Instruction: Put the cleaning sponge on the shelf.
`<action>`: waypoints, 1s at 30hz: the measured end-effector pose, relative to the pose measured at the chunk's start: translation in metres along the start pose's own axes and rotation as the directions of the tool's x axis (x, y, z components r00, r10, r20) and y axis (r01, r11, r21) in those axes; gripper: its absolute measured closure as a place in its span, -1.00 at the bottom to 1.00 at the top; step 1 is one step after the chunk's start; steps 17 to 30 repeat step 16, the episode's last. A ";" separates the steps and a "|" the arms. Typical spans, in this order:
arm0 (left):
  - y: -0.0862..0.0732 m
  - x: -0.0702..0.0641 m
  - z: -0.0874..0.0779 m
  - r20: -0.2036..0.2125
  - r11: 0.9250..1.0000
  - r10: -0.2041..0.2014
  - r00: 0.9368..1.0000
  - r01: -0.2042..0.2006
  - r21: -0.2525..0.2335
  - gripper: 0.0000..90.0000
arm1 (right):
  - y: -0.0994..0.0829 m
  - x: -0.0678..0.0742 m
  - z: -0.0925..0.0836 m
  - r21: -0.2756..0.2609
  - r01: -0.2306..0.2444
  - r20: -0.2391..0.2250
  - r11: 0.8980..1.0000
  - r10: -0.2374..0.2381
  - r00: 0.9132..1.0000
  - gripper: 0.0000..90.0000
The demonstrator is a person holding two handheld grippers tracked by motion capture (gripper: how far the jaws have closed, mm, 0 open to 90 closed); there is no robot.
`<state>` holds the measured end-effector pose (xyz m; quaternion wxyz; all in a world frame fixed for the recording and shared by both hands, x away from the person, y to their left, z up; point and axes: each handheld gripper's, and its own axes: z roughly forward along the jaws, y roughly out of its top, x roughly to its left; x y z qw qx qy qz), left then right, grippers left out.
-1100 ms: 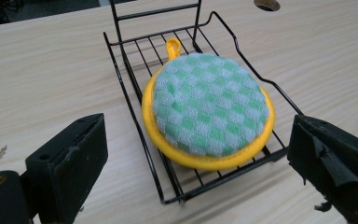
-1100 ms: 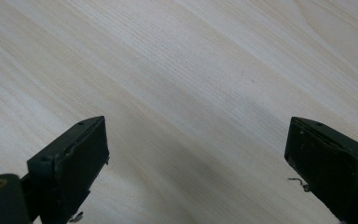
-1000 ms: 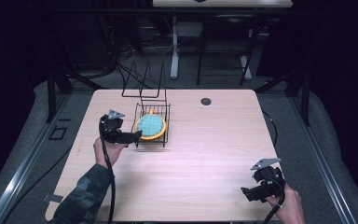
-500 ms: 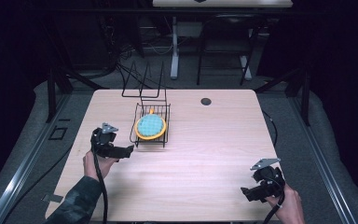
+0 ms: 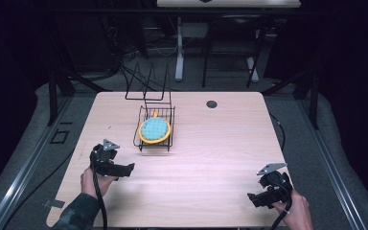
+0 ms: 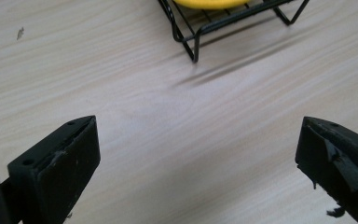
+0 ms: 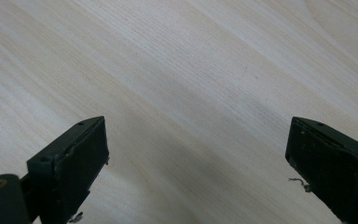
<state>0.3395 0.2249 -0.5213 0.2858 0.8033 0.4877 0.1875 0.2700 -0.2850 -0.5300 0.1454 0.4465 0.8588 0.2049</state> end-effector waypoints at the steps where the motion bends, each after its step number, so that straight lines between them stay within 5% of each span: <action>1: -0.001 0.000 0.000 0.000 1.000 -0.002 1.000 0.002 0.003 -1.00 | 0.000 0.000 0.000 -0.003 -0.002 -0.003 1.000 0.002 1.000 -0.88; 30: -0.007 0.007 0.010 -0.005 0.999 -0.005 1.000 0.005 0.052 -1.00 | 0.000 -0.003 0.000 0.007 -0.005 -0.004 1.000 0.005 1.000 -0.90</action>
